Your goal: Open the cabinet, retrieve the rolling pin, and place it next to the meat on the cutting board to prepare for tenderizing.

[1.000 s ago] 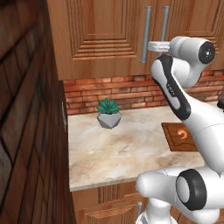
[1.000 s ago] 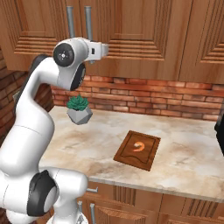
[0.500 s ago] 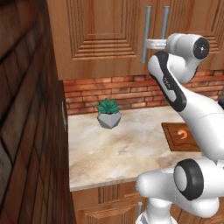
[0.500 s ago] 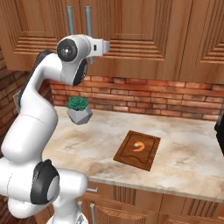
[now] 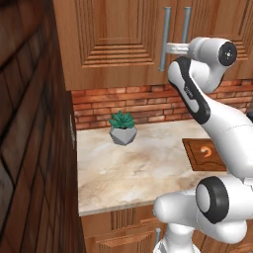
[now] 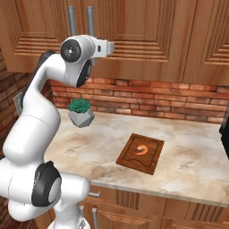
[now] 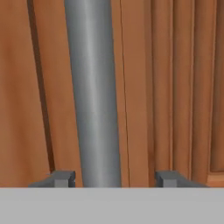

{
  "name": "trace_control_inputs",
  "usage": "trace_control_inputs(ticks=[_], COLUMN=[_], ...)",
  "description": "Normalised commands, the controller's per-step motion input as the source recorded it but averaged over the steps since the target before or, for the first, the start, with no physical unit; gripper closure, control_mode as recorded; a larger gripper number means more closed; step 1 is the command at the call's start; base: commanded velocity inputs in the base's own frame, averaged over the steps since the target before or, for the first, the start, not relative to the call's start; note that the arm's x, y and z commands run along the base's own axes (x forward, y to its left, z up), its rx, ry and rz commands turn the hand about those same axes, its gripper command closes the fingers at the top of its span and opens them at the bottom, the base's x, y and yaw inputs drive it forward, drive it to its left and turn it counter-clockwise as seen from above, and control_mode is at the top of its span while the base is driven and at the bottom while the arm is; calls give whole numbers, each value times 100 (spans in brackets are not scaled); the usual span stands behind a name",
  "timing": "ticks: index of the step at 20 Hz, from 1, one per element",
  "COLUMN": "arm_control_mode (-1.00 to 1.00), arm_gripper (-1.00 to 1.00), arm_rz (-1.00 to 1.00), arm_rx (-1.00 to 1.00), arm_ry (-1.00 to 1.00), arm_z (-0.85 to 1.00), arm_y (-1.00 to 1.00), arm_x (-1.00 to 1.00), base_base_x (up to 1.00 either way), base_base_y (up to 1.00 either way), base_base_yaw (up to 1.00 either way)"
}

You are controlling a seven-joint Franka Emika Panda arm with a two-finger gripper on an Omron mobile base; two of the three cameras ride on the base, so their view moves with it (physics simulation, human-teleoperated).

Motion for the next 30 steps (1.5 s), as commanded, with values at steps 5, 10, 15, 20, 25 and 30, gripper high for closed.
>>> trace_control_inputs(ticks=[5, 10, 15, 20, 25, 30], arm_control_mode=[-100, -100, -100, -100, -100, -100], arm_gripper=[100, 100, 100, 100, 100, 100], arm_rz=[0, 0, 0, 0, 0, 2], arm_rx=[-3, -1, -3, -4, -1, -2], arm_ry=[0, 0, 0, 2, 1, 0], arm_z=[0, -7, -12, -9, -6, -1], arm_y=[2, 1, 10, 6, 2, 4], arm_x=[0, 0, 0, 0, 0, -8], base_base_x=[0, 0, 0, 0, 0, 0], base_base_y=[0, 0, 0, 0, 0, 0], base_base_yaw=[0, 0, 0, 0, 0, 0])
